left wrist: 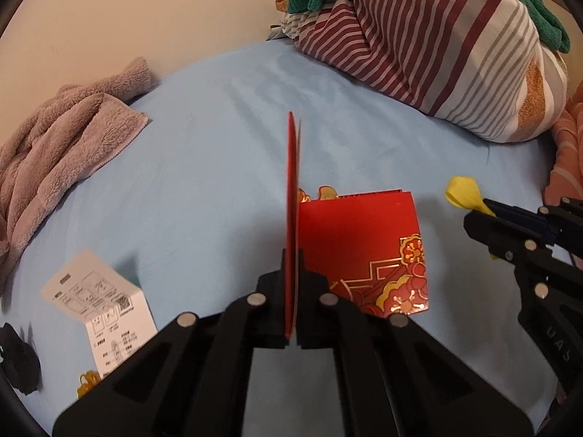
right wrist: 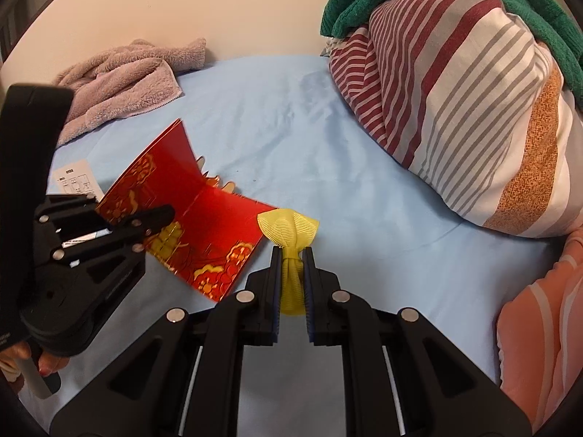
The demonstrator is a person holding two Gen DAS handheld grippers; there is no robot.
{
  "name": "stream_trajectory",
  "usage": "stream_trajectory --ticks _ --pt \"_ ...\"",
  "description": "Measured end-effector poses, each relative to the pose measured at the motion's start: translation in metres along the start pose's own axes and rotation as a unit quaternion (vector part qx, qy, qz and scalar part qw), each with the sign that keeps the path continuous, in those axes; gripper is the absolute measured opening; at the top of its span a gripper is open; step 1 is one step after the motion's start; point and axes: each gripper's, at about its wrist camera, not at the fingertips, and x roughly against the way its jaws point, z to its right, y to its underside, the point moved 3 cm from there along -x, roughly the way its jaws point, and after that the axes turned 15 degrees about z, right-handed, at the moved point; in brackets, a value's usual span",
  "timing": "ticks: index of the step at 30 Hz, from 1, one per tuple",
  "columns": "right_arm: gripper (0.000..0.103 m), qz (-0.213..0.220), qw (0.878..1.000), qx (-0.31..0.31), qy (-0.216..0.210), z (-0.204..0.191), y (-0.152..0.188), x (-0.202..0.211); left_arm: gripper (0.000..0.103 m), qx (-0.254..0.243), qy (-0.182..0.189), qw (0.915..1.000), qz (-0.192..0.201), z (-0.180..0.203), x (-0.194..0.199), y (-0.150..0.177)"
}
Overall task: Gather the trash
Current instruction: 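Carry the red envelope and yellow bow in both grippers over the grey bin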
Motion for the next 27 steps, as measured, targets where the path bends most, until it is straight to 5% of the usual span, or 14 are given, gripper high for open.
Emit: stream_trajectory --ticks 15,27 --pt "0.01 -0.014 0.998 0.042 -0.054 -0.069 0.008 0.079 0.002 0.06 -0.043 0.9967 -0.032 -0.036 0.123 0.068" --pt "0.01 -0.005 0.99 0.075 -0.121 -0.167 0.021 0.183 0.002 0.115 -0.104 0.9877 -0.021 -0.085 0.271 0.114"
